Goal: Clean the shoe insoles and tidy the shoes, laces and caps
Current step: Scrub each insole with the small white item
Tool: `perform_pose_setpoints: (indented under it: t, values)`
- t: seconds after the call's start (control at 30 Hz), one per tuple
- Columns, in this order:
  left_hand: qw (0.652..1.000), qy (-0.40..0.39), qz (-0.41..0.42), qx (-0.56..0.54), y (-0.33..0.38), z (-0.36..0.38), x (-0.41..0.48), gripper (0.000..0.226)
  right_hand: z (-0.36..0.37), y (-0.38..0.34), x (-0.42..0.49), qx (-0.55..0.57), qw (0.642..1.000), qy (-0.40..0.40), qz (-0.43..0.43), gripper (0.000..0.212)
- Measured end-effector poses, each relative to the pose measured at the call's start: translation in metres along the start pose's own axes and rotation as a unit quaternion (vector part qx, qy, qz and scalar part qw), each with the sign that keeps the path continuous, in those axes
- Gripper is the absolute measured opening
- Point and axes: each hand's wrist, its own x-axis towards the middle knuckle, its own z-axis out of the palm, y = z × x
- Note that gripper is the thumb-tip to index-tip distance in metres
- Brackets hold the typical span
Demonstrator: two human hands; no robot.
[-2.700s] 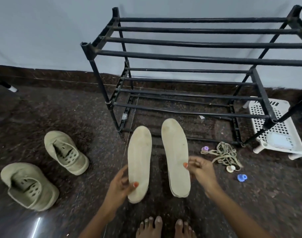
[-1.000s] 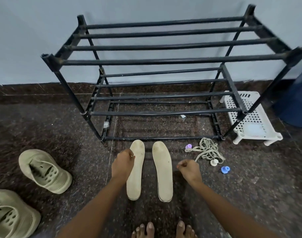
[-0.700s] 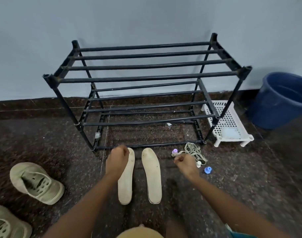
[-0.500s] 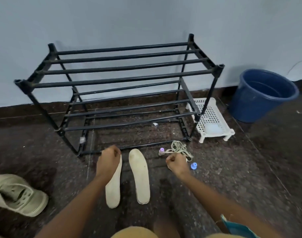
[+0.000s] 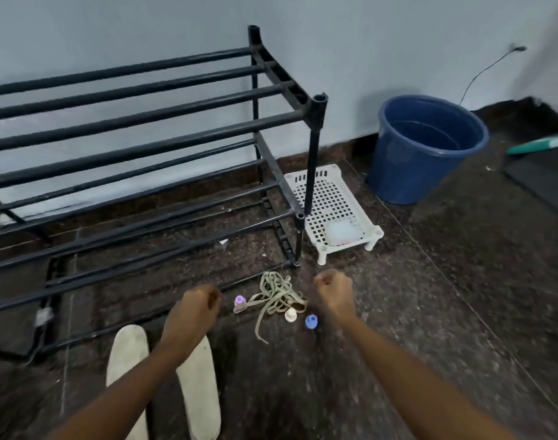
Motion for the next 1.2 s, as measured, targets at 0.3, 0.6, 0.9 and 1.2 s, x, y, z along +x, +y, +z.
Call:
perform_pose_setpoints:
  t: [0.3,0.6,0.9,1.2]
  values:
    - [0.977,-0.097,0.189,0.016,0.105,0.060,0.062,0.011,-0.041,0.006,0.099,0.015,0.992,0.114,-0.044,0.020]
    - [0.964,-0.134,0.228,0.043,0.179,0.123,0.108,0.041,-0.038,0.008,0.153,-0.072,0.991,0.067,-0.095,0.020]
    - [0.940,-0.201,0.206,0.186,0.192,0.145,0.152,0.068,-0.031,0.003,0.169,-0.227,0.965,0.000,-0.131,0.017]
    - [0.911,-0.185,0.243,0.277,0.187,0.154,0.169,0.049,-0.021,0.003,0.176,-0.240,0.963,-0.010,-0.123,0.016]
